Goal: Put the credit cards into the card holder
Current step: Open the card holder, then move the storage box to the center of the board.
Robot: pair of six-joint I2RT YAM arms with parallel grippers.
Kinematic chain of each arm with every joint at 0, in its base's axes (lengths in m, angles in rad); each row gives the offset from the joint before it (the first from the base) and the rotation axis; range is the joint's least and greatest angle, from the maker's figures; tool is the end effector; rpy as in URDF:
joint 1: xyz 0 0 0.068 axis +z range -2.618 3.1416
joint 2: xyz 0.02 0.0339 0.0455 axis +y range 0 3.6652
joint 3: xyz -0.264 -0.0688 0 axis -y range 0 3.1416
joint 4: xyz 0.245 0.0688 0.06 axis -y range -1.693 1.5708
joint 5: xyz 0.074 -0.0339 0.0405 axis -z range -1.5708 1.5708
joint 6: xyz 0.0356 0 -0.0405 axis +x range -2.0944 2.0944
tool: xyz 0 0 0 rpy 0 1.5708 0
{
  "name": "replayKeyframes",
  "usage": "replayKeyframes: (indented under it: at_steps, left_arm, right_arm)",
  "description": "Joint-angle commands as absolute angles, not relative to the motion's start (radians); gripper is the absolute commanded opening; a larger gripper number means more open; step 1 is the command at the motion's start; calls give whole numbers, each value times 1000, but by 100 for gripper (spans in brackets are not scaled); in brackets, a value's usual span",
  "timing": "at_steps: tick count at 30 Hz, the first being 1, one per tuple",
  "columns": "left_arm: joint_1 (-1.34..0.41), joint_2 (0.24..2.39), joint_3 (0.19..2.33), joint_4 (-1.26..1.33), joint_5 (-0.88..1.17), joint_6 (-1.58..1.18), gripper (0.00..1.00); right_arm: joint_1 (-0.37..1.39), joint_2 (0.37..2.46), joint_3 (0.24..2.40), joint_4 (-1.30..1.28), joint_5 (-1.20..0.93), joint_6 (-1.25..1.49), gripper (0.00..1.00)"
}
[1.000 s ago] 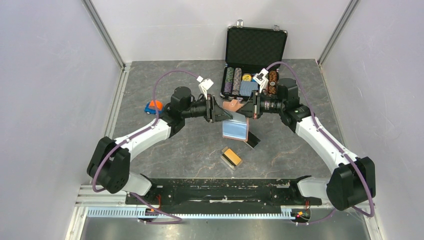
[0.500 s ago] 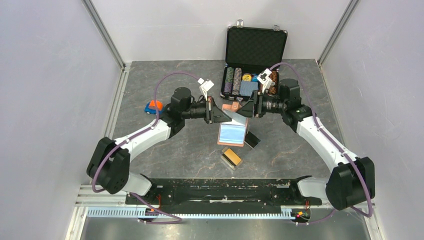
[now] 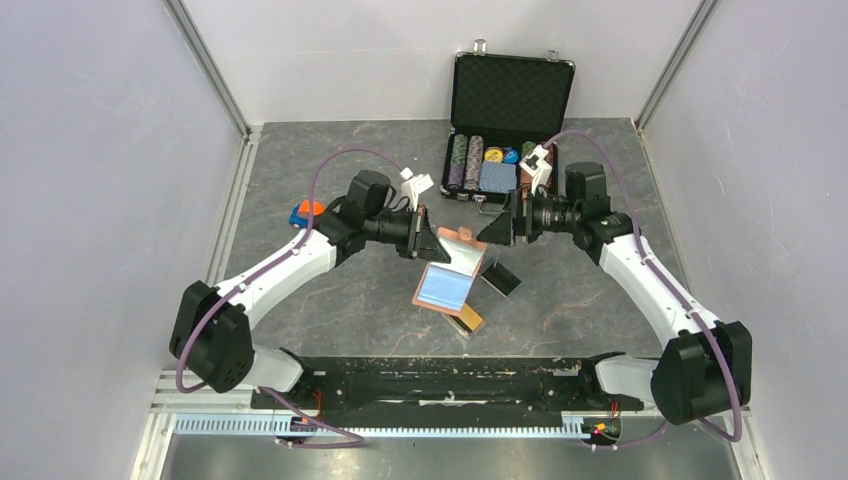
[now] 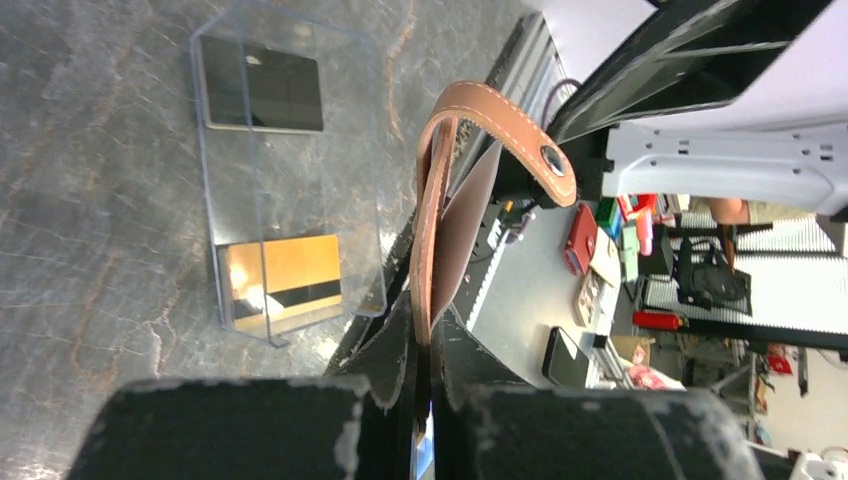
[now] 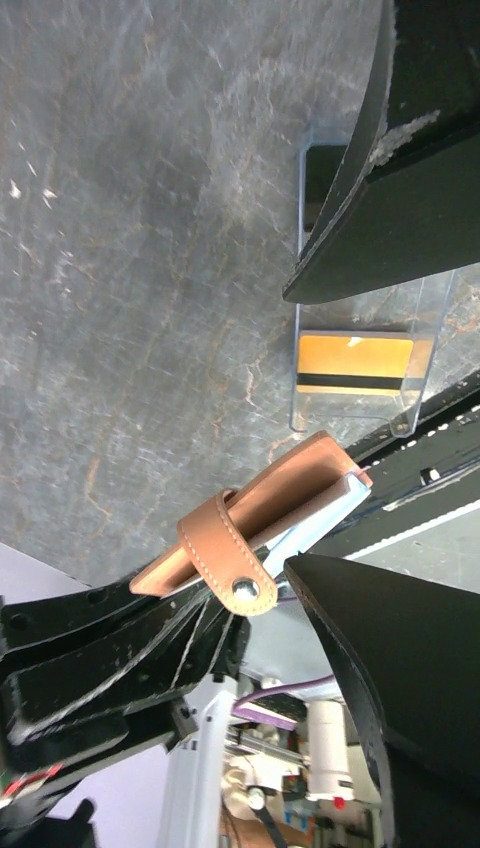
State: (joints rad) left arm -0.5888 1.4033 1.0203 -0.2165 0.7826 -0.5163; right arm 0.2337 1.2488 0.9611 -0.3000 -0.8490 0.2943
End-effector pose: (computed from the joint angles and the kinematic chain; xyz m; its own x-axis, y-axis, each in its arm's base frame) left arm 0.2419 -0.1917 0.2819 -0.8415 0.1410 -0.5216 0.5319 0.3863 -0.7536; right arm 0.2561 0.0884 0.2979 -0.7368 0.0216 -0.6757 -0.5715 0.5139 0.6397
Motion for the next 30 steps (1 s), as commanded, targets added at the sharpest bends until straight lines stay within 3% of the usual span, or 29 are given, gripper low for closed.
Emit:
replayKeyframes:
  at_steps: [1,7,10,16,20,22,23,27,30]
  left_arm:
    - [-602,1403,1089,-323,909,-418,2]
    - [-624,1429,1107,-327,972,-413,2]
    - [-631,1439,1113,-328,983,-412,2]
    - [-632,1441,1120,-332,967,-405,3]
    - [-632,1433,1121,-331,937,-404,11]
    - [-632,1425,1119,-331,905,-404,19]
    - [-632,1422,1118,-333,880,-405,24]
    - [-632,1401,1097,-338,767,-419,43]
    - [-632,1385,1067,-328,684,-452,51]
  right_arm:
    - [271,1234,918,-258,-964,253,98]
    - [349,1264,914,-257,-1039,215,98]
    - [380,1277,920,-256,-1056,206,92]
    - [414,1306,918,-261,-1101,182,63]
    - [421,1318,916,-273,-1117,167,32]
    - [422,1322,917,-277,-1117,163,4]
    - [422,1324,922,-283,-1100,160,0]
    - [418,1322,948,-316,-1010,153,0]
    - [396,1318,969,-356,-925,149,0]
